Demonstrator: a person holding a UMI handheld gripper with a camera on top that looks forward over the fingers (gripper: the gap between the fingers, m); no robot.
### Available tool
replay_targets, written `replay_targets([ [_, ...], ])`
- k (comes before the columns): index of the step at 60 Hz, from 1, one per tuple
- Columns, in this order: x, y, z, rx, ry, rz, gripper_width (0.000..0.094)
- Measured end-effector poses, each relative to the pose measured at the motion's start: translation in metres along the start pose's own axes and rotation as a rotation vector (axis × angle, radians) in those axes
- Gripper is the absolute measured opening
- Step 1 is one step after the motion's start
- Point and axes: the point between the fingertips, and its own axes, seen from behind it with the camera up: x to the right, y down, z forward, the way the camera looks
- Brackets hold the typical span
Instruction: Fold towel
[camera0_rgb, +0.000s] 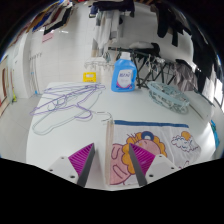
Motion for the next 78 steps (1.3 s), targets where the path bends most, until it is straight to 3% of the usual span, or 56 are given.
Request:
replay_targets([
  [4, -0.001, 0.0, 0.001, -0.023, -0.007, -0.003, 0.0423],
  [6, 0.01, 0.0, 0.001, -0.03, 0.037, -0.031, 0.0192],
  [8, 0.02, 0.001, 0.004, -0.038, 0.086, -0.065, 0.0055],
  [19, 0.019, -0.01, -0.003, -0.1, 0.043, -0.017, 0.0026],
  [31, 0.075, -0.087, -0.051, -0.009, -0.018, 0.15, 0.0027],
  [40, 0.16, -0.107, -0.066, 0.03, 0.033, 0.189, 0.0027],
  [48, 0.229, -0.077, -0.053, 0.003, 0.119, 0.168, 0.0029],
  [52, 0.253, -0.059, -0.043, -0.016, 0.163, 0.13, 0.0066],
  [55, 0.263, -0.043, -0.037, -0.035, 0.174, 0.143, 0.0187],
  [57, 0.269, -0.039, -0.036, -0.038, 0.183, 0.151, 0.0346],
  [61, 0.284, -0.031, -0.048, -0.038, 0.216, 0.134, 0.0854],
  [64, 0.289, -0.036, -0.069, -0.024, 0.223, 0.137, 0.0796],
  [68, 0.289, -0.046, -0.111, 0.011, 0.217, 0.145, 0.086],
  [78, 0.273, -0.052, -0.252, 0.074, 0.192, 0.09, 0.085],
])
